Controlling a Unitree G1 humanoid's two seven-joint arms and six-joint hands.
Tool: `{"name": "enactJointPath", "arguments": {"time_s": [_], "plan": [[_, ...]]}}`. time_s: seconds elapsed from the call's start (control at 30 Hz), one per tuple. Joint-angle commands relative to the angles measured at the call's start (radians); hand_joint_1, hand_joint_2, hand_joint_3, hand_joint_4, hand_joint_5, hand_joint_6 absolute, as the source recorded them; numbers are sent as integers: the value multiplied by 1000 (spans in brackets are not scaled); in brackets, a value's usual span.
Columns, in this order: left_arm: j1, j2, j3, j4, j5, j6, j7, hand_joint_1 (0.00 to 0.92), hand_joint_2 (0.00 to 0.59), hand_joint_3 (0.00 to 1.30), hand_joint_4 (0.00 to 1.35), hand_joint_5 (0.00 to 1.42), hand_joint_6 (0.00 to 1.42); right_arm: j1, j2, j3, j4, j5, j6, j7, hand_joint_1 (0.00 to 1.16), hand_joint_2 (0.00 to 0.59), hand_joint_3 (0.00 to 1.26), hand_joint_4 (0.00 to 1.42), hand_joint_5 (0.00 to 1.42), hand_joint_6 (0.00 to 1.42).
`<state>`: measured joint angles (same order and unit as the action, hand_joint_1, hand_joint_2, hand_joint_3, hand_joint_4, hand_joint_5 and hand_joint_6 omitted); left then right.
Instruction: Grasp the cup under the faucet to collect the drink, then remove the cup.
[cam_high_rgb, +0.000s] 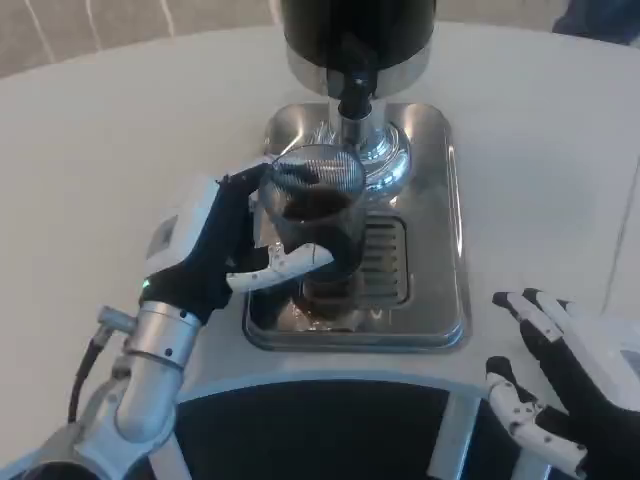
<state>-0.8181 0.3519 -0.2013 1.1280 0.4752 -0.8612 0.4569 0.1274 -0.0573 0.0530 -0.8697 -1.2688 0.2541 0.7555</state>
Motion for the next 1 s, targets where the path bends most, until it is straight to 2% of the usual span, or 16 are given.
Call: {"name": "enactJointPath", "arguments": {"time_s": [0.03, 0.6, 1.0], "plan": [[24, 43, 21, -37, -17, -71, -6, 556, 102, 977, 1134, 1403, 1424, -16, -3, 2, 5, 2, 2, -4, 137, 581, 60, 0, 0, 0], [178, 174, 81, -149, -39, -205, -76, 560, 94, 977, 1135, 1403, 1424, -64, -7, 10, 15, 0, -5, -21, 126, 577, 54, 0, 0, 0], [347, 266, 168, -313, -148, -273, -235, 559, 93, 977, 1144, 1403, 1424, -67, -18, 24, -3, 17, -21, -44, 121, 577, 46, 0, 0, 0]]}}
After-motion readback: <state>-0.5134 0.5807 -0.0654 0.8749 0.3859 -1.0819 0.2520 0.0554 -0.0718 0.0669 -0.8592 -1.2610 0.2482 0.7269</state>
